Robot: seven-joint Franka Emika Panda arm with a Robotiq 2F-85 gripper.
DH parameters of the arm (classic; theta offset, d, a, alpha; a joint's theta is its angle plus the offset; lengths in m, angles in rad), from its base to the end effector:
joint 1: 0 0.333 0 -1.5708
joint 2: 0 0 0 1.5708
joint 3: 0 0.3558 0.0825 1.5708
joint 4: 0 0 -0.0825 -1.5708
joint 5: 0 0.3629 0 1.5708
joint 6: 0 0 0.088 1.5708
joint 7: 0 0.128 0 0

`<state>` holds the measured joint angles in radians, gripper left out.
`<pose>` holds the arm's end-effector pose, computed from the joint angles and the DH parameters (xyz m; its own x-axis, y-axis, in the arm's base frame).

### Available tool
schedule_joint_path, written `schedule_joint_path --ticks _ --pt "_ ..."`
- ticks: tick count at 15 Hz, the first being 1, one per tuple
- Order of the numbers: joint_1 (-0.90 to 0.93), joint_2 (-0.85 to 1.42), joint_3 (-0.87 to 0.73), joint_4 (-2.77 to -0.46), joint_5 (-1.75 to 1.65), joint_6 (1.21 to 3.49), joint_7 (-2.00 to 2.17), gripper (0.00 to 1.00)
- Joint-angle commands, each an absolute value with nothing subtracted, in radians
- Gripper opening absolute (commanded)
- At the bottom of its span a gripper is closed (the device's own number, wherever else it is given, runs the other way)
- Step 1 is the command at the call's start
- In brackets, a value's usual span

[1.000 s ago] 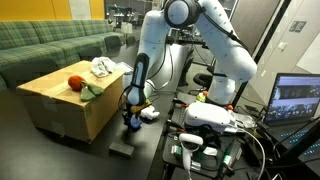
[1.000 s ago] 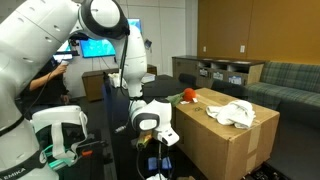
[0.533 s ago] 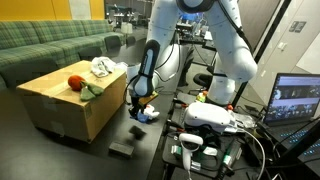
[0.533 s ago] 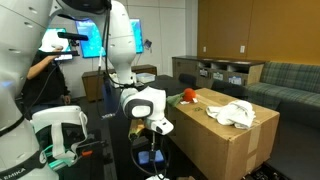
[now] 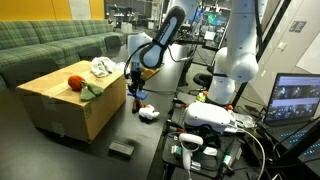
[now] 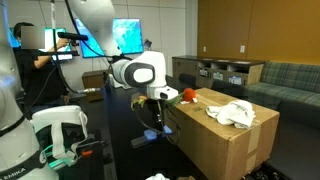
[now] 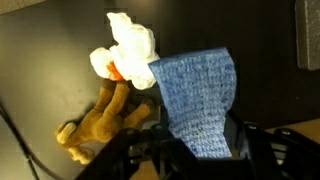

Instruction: Remove the toy moose from the top of the brown box, place the white towel on top of the box, remove the white object from the top of the box, place the blue sponge on the box, remove the radish from the top of the box, put the eraser on the box

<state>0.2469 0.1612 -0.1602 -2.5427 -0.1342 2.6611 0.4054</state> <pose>0.4477 0.0402 0.2464 0.9805 -0.1961 -0.0109 -0.1942 -0.9764 0.0942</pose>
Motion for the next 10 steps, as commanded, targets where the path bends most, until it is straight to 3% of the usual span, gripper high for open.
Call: schedule_joint_path --ticks 1,10 --pt "0.2 0.024 -0.107 -2.501 -0.21 2.526 0.456 0.3" --pt "0.128 0.115 0.017 -2.186 -0.184 2.449 0.461 0.3"
